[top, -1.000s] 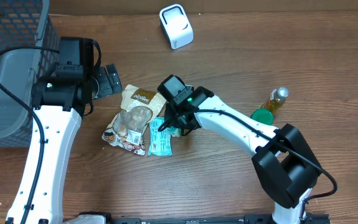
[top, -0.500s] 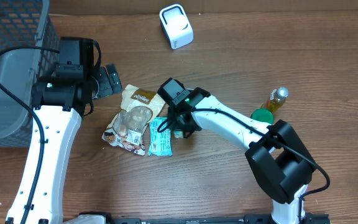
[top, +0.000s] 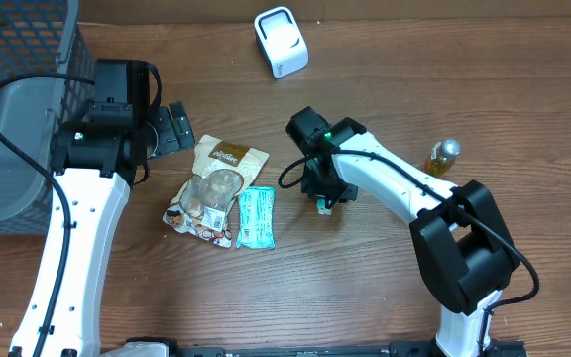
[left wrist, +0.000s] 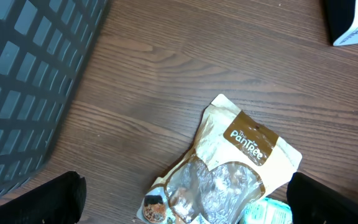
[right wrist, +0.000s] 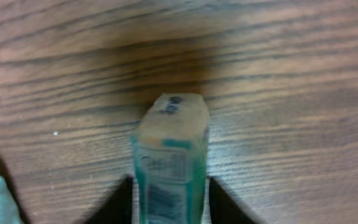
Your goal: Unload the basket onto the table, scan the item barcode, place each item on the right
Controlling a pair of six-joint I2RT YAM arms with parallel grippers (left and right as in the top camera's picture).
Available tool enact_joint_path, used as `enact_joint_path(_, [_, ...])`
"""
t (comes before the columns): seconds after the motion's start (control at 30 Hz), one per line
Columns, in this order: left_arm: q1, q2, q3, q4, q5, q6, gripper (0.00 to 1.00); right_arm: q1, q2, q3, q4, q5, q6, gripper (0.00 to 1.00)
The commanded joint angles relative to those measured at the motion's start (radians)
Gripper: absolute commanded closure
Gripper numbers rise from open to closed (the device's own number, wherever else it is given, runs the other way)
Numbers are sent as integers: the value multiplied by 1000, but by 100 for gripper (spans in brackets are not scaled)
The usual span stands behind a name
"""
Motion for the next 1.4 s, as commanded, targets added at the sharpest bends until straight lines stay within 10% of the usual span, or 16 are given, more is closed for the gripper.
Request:
enact_joint_path(0.0, [0, -4, 11, 2, 1, 0, 0, 5, -40, 23, 11, 13, -12, 47])
enact_joint_path(0.93, [0, -4, 11, 2, 1, 1, 0, -211, -40, 85, 97, -8, -81, 38])
enact_joint_path(1.2, [0, -4, 11, 2, 1, 1, 0, -272, -40, 83, -85, -60, -87, 89])
enact_joint_path(1.37, [0, -4, 11, 2, 1, 0, 0, -254, -40, 54, -169, -119, -92, 96])
